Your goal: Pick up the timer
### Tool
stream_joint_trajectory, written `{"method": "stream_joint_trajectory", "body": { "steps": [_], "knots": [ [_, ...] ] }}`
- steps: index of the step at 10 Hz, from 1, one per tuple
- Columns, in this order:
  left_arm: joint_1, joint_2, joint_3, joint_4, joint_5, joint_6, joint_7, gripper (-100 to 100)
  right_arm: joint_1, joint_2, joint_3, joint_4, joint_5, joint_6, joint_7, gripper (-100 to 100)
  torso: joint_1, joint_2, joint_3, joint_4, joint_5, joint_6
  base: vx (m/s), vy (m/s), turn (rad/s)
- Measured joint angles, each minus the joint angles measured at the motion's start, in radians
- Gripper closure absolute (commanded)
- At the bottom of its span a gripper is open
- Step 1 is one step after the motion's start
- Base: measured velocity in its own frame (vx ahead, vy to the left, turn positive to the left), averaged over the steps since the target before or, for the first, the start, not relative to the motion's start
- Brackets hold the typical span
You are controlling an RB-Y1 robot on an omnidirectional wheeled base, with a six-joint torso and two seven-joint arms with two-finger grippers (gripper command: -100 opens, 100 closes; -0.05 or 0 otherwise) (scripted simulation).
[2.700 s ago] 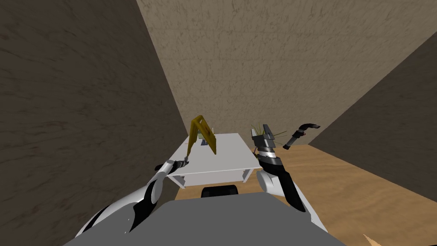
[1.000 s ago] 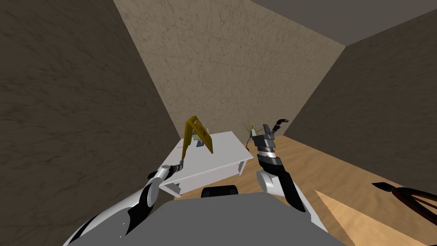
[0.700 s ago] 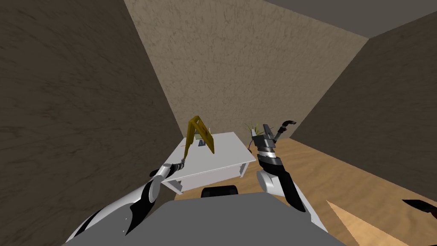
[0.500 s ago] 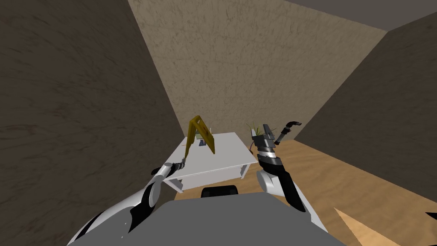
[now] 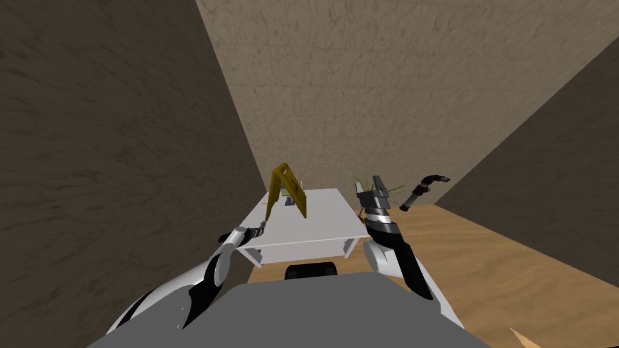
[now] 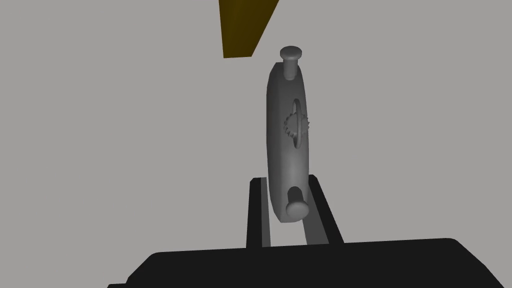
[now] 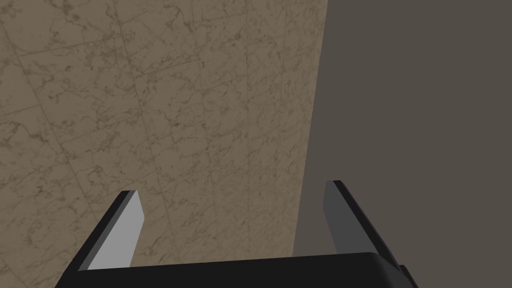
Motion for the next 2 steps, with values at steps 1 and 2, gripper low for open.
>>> {"method": "stream_joint_trajectory", "body": {
  "steps": [1, 2],
  "knots": [
    [-0.024, 0.006, -0.003, 0.03, 0.009, 0.001, -0.026, 100, 0.0, 0.0, 0.0, 0.0, 0.0, 0.0, 0.0, 0, 0.0, 0.0, 0.0, 0.0, 0.0, -0.001, 0.016, -0.022, 0.056],
    [-0.026, 0.007, -0.004, 0.033, 0.01, 0.002, -0.033, 0, 0.0, 0.0, 0.0, 0.0, 0.0, 0.0, 0.0, 0, 0.001, 0.0, 0.0, 0.0, 0.0, 0.0, 0.0, 0.0, 0.0]
  ]
}}
